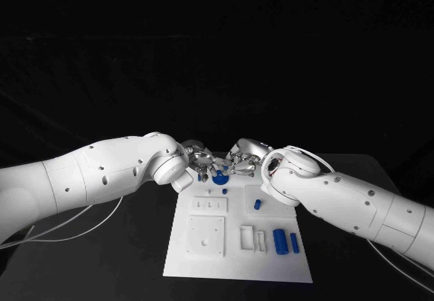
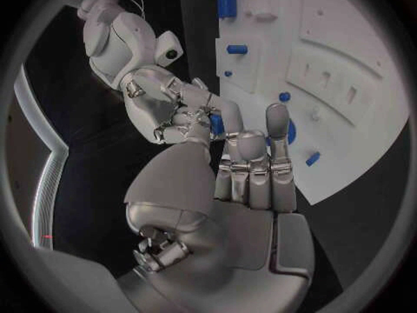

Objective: Assemble the parts on the task board

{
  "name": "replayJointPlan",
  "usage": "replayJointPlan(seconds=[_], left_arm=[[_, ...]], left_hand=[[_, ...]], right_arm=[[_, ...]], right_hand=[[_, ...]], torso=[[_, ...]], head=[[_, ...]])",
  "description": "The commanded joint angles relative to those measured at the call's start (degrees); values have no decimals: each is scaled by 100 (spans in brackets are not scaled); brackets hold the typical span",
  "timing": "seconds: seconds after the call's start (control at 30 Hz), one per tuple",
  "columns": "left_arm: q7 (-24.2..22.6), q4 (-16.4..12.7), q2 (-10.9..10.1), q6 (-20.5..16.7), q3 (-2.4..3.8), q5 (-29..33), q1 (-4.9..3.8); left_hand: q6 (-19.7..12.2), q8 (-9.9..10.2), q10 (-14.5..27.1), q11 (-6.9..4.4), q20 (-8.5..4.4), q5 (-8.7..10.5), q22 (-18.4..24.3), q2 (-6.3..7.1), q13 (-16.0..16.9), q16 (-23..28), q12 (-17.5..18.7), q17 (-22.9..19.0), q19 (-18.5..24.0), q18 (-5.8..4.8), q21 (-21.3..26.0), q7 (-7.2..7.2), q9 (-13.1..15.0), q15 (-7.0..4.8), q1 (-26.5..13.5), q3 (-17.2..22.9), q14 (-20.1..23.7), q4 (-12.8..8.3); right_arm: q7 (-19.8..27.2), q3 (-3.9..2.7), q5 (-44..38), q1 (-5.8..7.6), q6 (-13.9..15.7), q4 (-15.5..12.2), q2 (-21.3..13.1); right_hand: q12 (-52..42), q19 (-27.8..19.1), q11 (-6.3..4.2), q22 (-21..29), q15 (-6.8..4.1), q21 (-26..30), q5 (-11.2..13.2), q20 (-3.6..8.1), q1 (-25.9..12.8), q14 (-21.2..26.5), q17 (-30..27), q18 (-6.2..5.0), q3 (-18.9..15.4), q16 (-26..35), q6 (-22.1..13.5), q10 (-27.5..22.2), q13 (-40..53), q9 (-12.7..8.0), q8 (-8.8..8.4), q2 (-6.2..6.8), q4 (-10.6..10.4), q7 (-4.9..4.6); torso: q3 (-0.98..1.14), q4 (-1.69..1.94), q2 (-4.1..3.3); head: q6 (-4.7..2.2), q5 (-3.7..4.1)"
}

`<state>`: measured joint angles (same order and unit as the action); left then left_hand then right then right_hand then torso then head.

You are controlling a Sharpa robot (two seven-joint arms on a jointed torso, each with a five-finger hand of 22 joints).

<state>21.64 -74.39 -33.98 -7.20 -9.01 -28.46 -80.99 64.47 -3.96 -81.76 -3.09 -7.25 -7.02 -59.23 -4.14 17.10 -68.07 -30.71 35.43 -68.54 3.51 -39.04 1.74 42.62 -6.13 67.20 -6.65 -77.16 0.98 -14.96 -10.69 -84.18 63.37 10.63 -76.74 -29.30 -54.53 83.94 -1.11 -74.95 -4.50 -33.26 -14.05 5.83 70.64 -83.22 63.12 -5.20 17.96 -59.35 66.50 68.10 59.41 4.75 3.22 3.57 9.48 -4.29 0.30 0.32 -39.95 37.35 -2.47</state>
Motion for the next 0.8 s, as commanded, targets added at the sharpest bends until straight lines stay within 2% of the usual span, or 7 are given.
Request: replayJointPlan(seconds=[0.03, 0.13, 0.4, 0.77, 0.8], left_arm=[[-48, -7, 27, 84, 10, -78, -5], [-6, 10, 40, 123, 8, -185, 1], [150, 1, 62, 108, 0, -349, 23], [190, 22, 70, 177, -2, -372, 30], [190, 26, 71, 186, -2, -370, 30]], left_hand=[[-43, 31, 28, 3, 5, -32, -25, -43, 9, -5, 23, -3, -37, -83, 40, -3, -24, -4, 24, -7, 48, -52], [-31, 29, 24, 1, 2, -40, -95, -34, 11, -15, 20, 10, -59, -88, 92, -2, -68, -4, 21, -47, 44, -106], [-34, 29, 15, 5, 1, -34, -139, 52, 11, -22, 19, 24, -75, -88, 123, 7, -80, -4, -85, -107, 35, -47], [-25, 28, 13, 2, 0, -121, -199, 30, 9, -18, 26, 20, -96, -90, 175, 1, -87, -5, -92, -77, 32, -8], [-17, 28, 11, 1, -2, -179, -216, 20, 9, -22, 26, 27, -104, -91, 188, -3, -85, -7, -84, -70, 29, -9]], right_arm=[[-9, 8, -85, -4, -115, -26, 14], [-15, 9, -86, -3, -117, -38, 11], [-29, 10, -86, -3, -144, -54, 8], [-84, 11, -111, -3, -209, -49, 26], [-87, 12, -113, -3, -216, -47, 28]], right_hand=[[3, 298, -14, -238, -41, -26, -20, 27, 5, -14, 1, 35, 9, 3, -17, 22, -8, 7, 39, 60, -28, -3], [-5, 301, -16, -239, -44, -40, -29, 29, 9, -15, 1, 36, 12, 3, -5, 28, -3, 11, 41, 64, -36, 0], [-5, 301, -16, -239, -44, -40, -29, 29, 9, -15, 1, 36, 12, 3, -5, 28, -3, 11, 41, 64, -36, 0], [-13, 300, -17, -235, -44, -45, -15, 29, 5, -16, 6, 39, 5, -1, -1, 35, 1, 15, 40, 70, -56, 3], [-13, 300, -17, -235, -44, -45, -15, 29, 5, -16, 6, 39, 5, -1, -1, 35, 1, 15, 40, 70, -56, 3]], torso=[[-1, 1, -3], [-2, 0, -5], [-3, -5, -5], [-1, 2, -4], [-2, 2, -4]], head=[[0, 3], [7, -6], [28, -8], [36, -16], [36, -15]])
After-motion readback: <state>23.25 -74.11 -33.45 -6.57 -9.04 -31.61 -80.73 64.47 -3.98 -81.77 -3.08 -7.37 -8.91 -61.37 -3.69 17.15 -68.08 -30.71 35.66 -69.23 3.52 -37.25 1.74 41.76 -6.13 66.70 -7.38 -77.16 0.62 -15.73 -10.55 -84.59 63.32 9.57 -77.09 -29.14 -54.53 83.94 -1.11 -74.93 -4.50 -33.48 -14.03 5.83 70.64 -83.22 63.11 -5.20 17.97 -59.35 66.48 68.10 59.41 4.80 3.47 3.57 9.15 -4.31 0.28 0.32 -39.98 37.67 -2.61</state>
